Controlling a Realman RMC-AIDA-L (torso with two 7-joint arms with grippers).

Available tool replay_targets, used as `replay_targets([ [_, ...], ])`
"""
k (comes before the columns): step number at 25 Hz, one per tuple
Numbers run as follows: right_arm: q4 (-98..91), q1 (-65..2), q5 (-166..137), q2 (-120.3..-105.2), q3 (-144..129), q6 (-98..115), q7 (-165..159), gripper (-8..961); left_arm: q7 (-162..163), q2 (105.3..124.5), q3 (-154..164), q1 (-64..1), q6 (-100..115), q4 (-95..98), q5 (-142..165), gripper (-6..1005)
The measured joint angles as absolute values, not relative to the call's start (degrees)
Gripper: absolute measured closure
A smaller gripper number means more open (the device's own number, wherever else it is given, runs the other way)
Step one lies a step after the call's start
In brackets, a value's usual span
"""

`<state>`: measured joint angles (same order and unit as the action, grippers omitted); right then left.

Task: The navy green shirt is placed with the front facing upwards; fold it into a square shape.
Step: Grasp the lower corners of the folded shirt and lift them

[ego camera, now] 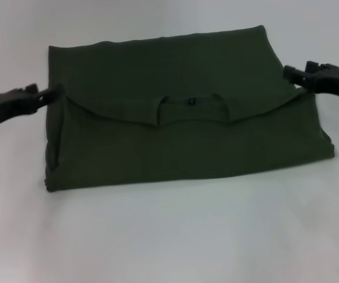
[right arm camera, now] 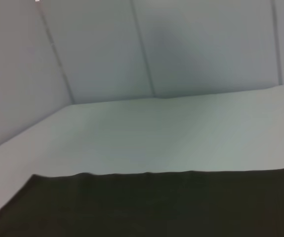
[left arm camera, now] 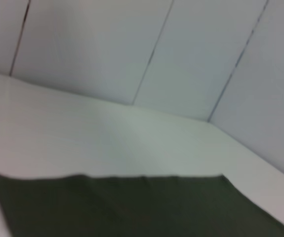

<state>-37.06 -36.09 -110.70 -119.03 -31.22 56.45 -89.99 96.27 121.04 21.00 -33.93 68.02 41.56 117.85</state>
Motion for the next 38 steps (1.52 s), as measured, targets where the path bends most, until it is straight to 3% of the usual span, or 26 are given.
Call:
replay_targets([
  [6,-37.1,-34.7,-110.7,-119.39,-31.8,60.3,-89.7,268,100.8,121.02,21.2,-31.4,74.7,46.7,126.2,294],
  [38,-37.2,-33.4,-110.3,-119.53,-32.3,65.7,-89.8,278,107.7,122.34,32.9,-32.1,70.3,46.3,143.0,298],
])
